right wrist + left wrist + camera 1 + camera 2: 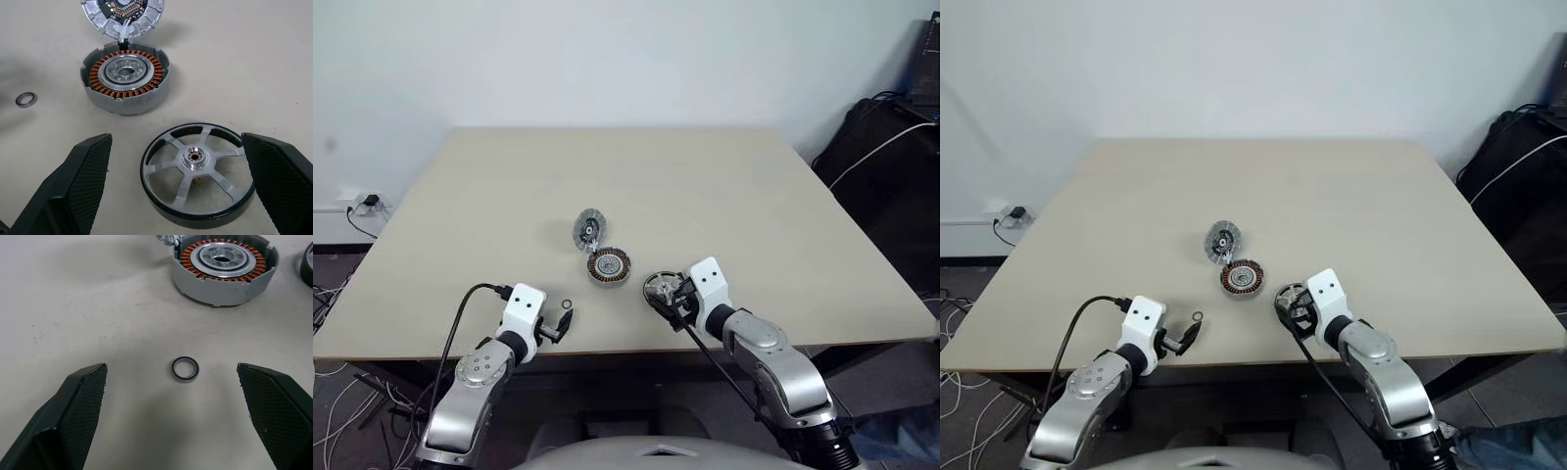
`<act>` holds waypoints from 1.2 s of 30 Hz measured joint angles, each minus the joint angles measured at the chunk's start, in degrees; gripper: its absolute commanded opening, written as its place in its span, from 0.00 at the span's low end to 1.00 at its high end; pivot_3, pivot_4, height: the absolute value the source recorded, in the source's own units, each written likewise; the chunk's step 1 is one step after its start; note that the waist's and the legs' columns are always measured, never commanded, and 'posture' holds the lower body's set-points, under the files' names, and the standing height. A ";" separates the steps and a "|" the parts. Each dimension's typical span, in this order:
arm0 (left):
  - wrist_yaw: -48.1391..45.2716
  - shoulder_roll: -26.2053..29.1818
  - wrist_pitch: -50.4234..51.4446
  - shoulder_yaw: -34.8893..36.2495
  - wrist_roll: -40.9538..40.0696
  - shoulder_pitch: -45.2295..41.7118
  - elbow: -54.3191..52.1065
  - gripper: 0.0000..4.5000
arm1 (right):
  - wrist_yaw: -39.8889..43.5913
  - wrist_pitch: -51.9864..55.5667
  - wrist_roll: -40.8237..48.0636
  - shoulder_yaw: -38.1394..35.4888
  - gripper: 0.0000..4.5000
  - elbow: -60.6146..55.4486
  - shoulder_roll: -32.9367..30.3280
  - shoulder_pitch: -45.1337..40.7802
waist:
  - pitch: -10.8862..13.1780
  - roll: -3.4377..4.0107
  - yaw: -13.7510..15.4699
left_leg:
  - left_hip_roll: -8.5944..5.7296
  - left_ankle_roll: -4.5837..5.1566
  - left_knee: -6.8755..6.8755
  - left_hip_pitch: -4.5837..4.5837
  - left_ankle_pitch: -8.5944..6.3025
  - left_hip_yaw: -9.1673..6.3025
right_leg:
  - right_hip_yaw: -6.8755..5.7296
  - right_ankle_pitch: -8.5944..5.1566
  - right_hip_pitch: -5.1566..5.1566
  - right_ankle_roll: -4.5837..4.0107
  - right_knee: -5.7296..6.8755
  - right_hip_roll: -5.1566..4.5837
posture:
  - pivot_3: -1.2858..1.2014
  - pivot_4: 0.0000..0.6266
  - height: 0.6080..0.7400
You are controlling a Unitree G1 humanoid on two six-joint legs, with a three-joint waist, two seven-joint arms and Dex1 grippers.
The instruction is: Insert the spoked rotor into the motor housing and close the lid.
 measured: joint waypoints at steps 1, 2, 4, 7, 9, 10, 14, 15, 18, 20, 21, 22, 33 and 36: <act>-0.09 0.00 0.01 -0.01 0.00 -0.01 0.00 0.99 | -0.03 -0.27 -0.28 0.02 1.00 0.00 -0.01 0.03 | 0.00 0.00 0.00 | 0.00 0.00 0.00 0.00 0.00 0.00 | 0.00 0.00 0.00 0.00 0.00 0.00 | 0.52 0.00 1.00; -0.17 0.00 0.02 -0.03 0.00 -0.03 0.00 0.99 | -0.13 -0.75 -0.76 0.04 1.00 0.01 -0.01 0.06 | 0.01 0.01 -0.01 | 0.00 0.00 0.00 0.00 0.00 0.00 | 0.00 0.00 0.00 0.00 0.00 0.00 | 0.52 0.00 1.00; -0.38 0.00 0.07 -0.10 0.01 -0.07 0.00 0.99 | -0.41 -1.41 -1.45 0.11 1.00 0.01 0.00 0.10 | 0.01 0.01 -0.01 | 0.00 0.00 0.00 0.00 0.00 0.00 | 0.00 0.00 0.00 0.00 0.00 0.00 | 0.52 0.00 1.00; -0.68 0.00 0.15 -0.23 0.05 -0.18 0.00 0.99 | -0.49 -2.29 -2.15 0.47 1.00 0.07 0.06 0.37 | 0.01 0.01 -0.01 | 0.00 0.00 0.00 0.00 0.00 0.00 | 0.00 0.00 0.00 0.00 0.00 0.00 | 0.52 0.00 1.00; -0.89 0.06 0.28 -0.57 0.07 -0.32 0.00 0.99 | -0.44 -2.53 -2.26 0.69 1.00 0.10 0.12 0.67 | 0.01 0.01 0.00 | -0.01 0.00 0.00 0.00 0.00 0.00 | 0.00 0.00 0.00 0.00 0.00 0.00 | 0.52 0.00 1.00; -1.04 0.08 0.41 -0.82 0.07 -0.36 0.00 0.99 | -0.43 -2.59 -2.30 0.74 1.00 0.12 0.18 0.75 | 0.02 0.01 0.00 | -0.01 0.00 0.00 0.00 0.00 0.00 | 0.00 0.00 0.00 0.00 0.00 0.00 | 0.52 0.00 1.00; -1.51 0.07 1.13 -1.23 0.07 -0.43 0.00 0.99 | -0.42 -2.87 -2.40 0.77 1.00 0.20 0.28 1.06 | 0.02 0.02 -0.01 | 0.00 0.00 0.00 0.00 0.00 0.00 | 0.00 0.00 0.00 0.00 0.00 0.00 | 0.52 0.00 1.00; -1.58 0.07 1.15 -1.23 0.07 -0.44 0.00 0.99 | -0.42 -2.99 -2.41 0.77 1.00 0.24 0.29 1.06 | 0.03 0.02 -0.01 | 0.00 0.00 0.00 0.00 0.00 0.00 | 0.00 0.00 0.00 0.00 0.00 0.00 | 0.52 0.00 1.00; -1.73 0.05 1.17 -1.24 0.07 -0.48 0.00 0.99 | -0.46 -3.70 -3.00 0.90 1.00 0.38 0.29 1.07 | 0.03 0.02 0.00 | 0.00 0.00 0.00 0.00 0.00 0.00 | 0.00 0.00 0.00 0.00 0.00 0.00 | 0.52 0.00 1.00; -1.76 -0.09 1.17 -1.32 0.07 -0.66 0.00 0.99 | -0.62 -4.30 -3.64 1.07 1.00 0.58 0.31 1.07 | 0.03 0.02 0.00 | 0.00 0.00 0.00 0.00 0.00 0.00 | 0.00 0.00 0.00 0.00 0.00 0.00 | 0.52 0.00 1.00; -1.74 -0.17 1.17 -1.34 0.07 -0.82 0.00 0.99 | -0.70 -4.74 -3.86 1.16 1.00 0.72 0.35 1.07 | 0.03 0.02 0.00 | 0.00 0.00 0.00 0.00 0.00 0.00 | 0.00 0.00 0.00 0.00 0.00 0.00 | 0.52 0.00 1.00; -1.63 -0.27 1.17 -1.38 0.12 -1.11 0.04 0.99 | -0.82 -5.03 -4.15 1.25 1.00 0.79 0.42 1.07 | 0.03 0.02 0.01 | -0.01 0.00 0.00 0.00 0.00 0.00 | 0.00 0.00 0.00 0.00 0.00 0.00 | 0.52 0.00 1.00; -0.87 -2.34 1.20 -2.45 0.60 -6.16 4.57 0.99 | -1.40 -7.24 -5.35 1.78 1.00 1.23 0.91 1.64 | 0.03 0.02 0.05 | -0.10 -0.02 0.00 0.01 0.01 0.00 | 0.00 0.01 0.02 0.01 0.00 0.02 | 0.52 0.00 1.00; -0.72 -2.70 1.19 -2.80 0.71 -7.91 7.28 0.99 | -1.56 -7.58 -5.62 1.77 1.00 1.30 1.29 1.65 | 0.03 0.01 0.05 | -0.15 -0.04 0.00 0.00 0.03 0.00 | 0.00 0.01 0.02 0.02 0.01 0.04 | 0.52 0.00 1.00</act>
